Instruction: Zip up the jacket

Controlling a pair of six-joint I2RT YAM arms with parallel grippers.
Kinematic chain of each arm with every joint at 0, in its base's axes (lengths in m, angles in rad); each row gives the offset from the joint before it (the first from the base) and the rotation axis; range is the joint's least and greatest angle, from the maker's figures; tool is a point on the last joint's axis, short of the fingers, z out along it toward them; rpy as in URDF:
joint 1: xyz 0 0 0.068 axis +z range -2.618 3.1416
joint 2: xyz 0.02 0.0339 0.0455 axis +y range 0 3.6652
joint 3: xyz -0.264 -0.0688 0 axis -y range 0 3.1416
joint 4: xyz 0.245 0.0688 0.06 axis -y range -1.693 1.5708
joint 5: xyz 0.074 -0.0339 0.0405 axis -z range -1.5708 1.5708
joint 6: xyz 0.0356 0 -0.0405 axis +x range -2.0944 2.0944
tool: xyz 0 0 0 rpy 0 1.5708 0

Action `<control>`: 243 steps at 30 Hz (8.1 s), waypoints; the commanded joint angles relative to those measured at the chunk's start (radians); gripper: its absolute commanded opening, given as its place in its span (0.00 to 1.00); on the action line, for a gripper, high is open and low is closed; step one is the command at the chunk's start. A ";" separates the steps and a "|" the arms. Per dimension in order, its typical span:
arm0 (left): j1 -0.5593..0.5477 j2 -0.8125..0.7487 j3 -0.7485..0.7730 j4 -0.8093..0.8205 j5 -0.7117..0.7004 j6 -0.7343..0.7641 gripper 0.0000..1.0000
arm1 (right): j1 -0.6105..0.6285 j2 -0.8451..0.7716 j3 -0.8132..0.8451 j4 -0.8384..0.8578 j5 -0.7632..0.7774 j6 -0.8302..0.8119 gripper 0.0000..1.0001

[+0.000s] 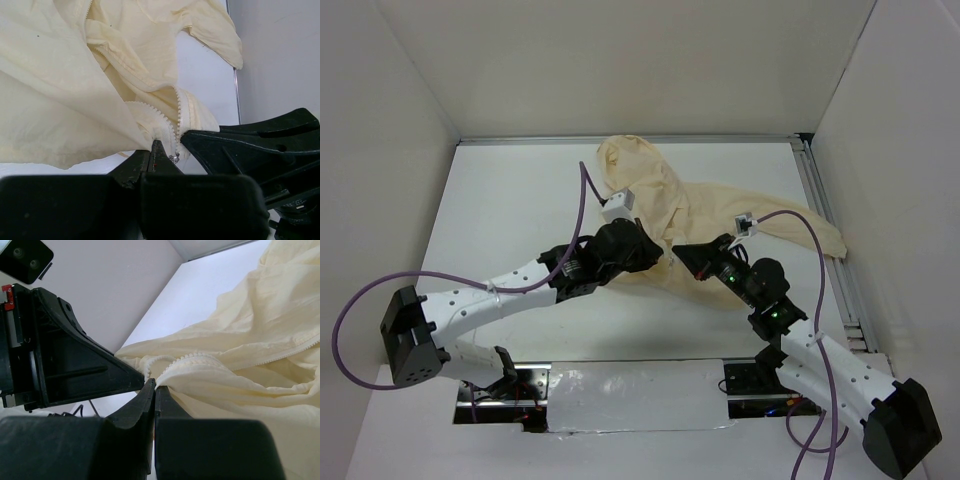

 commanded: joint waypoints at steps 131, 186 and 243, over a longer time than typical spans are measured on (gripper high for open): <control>0.026 -0.140 -0.078 0.200 0.102 0.020 0.00 | -0.056 -0.130 -0.099 0.130 -0.039 0.196 0.00; 0.042 -0.082 -0.064 0.194 0.195 0.054 0.00 | -0.074 -0.049 0.006 0.236 -0.065 0.186 0.00; 0.057 -0.205 -0.208 0.409 0.408 0.169 0.00 | -0.088 -0.058 -0.030 0.288 -0.095 0.281 0.00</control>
